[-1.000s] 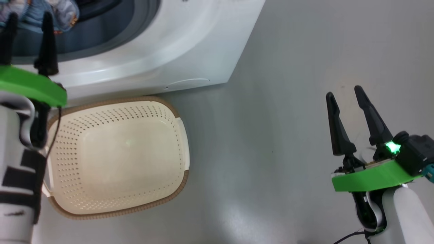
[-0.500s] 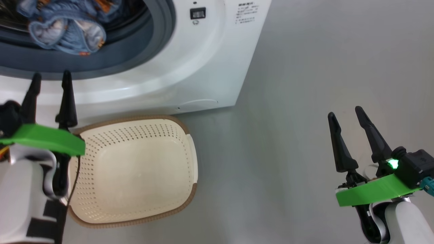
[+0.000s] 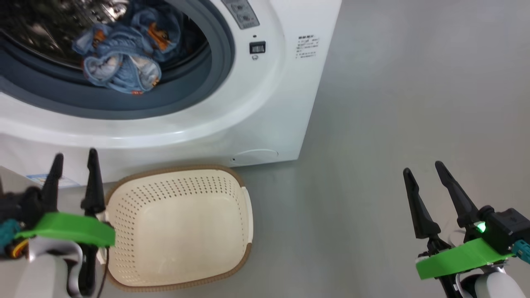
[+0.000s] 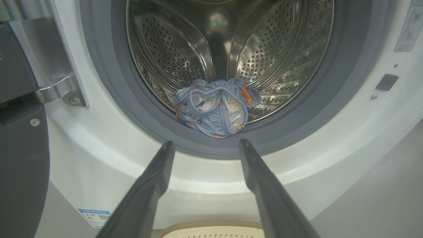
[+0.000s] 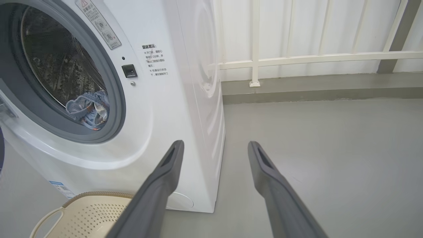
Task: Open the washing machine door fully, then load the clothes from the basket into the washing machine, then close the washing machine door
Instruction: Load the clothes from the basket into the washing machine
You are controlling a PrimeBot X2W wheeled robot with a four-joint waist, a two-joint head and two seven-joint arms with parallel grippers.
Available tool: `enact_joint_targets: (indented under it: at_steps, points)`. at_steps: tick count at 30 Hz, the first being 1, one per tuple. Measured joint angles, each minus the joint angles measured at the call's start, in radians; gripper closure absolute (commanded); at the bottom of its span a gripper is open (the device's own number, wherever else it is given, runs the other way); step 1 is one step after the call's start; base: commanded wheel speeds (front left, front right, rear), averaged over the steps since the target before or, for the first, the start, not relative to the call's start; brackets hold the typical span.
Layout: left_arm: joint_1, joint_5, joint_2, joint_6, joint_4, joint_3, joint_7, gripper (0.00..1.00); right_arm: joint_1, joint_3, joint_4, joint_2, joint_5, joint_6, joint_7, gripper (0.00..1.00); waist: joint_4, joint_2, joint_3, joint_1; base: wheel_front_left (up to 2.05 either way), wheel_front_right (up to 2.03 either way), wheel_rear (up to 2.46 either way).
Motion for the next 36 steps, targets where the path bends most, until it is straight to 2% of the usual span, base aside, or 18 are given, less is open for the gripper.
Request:
enact_joint_targets:
  at_steps: [20, 36]
  points:
    - [0.226, 0.034, -0.035, 0.0, -0.101, 0.053, 0.0, 0.0, 0.098, -0.012, 0.015, -0.018, 0.007, 0.0, 0.0, 0.0, 0.041, 0.0, -0.139, -0.0001, 0.0, 0.0, 0.0]
    - [0.317, 0.041, -0.04, 0.0, -0.179, 0.075, 0.0, 0.0, 0.145, -0.035, 0.006, -0.022, 0.015, 0.0, 0.0, 0.0, 0.048, 0.0, -0.171, 0.0, 0.0, 0.0, 0.0]
